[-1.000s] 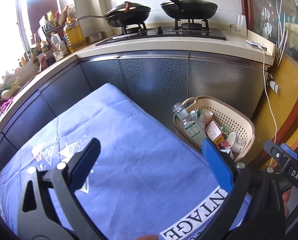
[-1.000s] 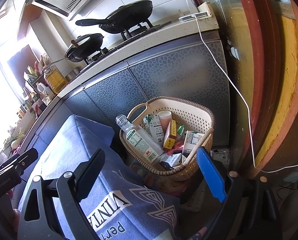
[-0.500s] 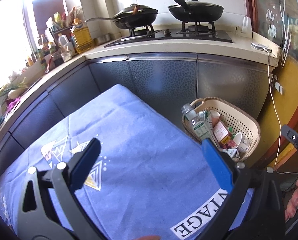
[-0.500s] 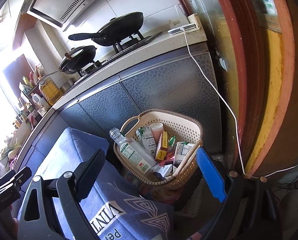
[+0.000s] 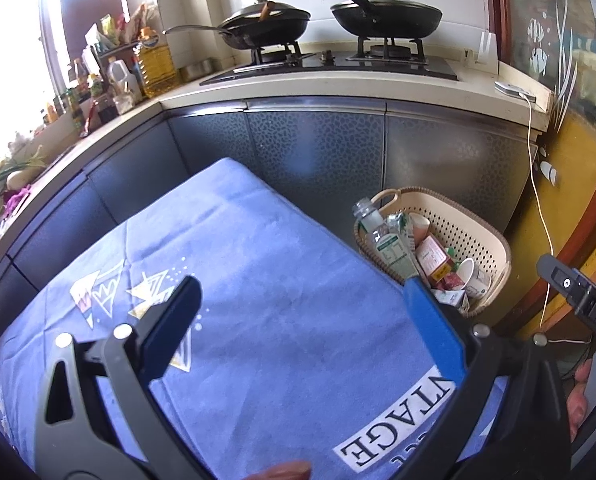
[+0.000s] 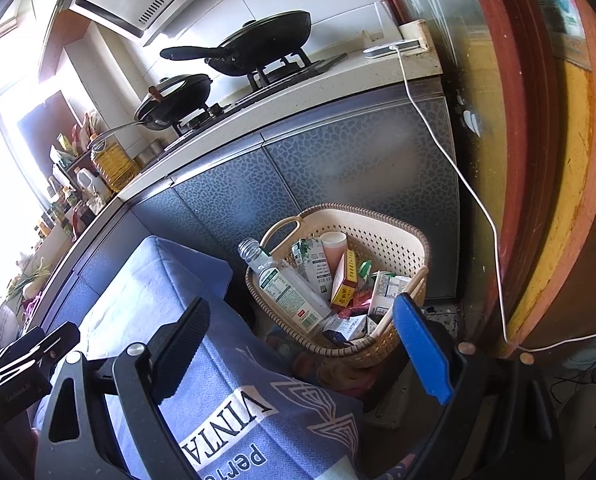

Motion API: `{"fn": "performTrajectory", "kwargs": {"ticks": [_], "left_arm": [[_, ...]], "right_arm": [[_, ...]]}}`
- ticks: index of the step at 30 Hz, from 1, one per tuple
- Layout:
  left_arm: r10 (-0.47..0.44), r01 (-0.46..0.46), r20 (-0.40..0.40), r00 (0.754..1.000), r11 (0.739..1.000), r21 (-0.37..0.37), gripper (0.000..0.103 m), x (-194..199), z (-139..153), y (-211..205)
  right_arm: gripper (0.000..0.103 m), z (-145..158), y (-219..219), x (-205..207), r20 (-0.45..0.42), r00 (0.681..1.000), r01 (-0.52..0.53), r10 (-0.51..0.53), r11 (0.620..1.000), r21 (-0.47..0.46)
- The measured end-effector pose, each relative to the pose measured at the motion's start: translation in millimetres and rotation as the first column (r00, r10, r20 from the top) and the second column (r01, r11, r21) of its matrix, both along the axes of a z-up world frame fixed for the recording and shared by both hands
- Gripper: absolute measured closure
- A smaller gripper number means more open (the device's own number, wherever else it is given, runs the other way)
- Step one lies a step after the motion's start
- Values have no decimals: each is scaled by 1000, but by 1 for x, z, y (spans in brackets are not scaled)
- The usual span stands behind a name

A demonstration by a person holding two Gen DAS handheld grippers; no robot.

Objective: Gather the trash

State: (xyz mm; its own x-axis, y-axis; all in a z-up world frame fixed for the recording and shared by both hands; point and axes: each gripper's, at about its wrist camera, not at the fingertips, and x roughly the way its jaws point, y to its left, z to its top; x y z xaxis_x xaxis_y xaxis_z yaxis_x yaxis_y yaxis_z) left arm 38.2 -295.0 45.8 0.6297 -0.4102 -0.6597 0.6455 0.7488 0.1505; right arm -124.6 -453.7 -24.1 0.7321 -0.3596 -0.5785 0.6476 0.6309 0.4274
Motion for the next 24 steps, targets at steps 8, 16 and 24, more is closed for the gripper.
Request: {"fn": "performTrajectory", "kwargs": {"ticks": [8, 16, 24], "left_arm": [[4, -4, 1, 1000, 1000, 0, 6, 1, -1, 3], [1, -1, 0, 1000, 1000, -12, 6, 1, 1, 5], [0, 0, 14, 1000, 1000, -24, 6, -1, 3, 11]], "right_arm": [[12, 2, 4, 3, -1, 1000, -5, 5, 1000, -2], [12, 6, 9, 9, -2, 1000, -17, 17, 1000, -12], [12, 8, 11, 12, -4, 1000, -25, 25, 1000, -17]]}}
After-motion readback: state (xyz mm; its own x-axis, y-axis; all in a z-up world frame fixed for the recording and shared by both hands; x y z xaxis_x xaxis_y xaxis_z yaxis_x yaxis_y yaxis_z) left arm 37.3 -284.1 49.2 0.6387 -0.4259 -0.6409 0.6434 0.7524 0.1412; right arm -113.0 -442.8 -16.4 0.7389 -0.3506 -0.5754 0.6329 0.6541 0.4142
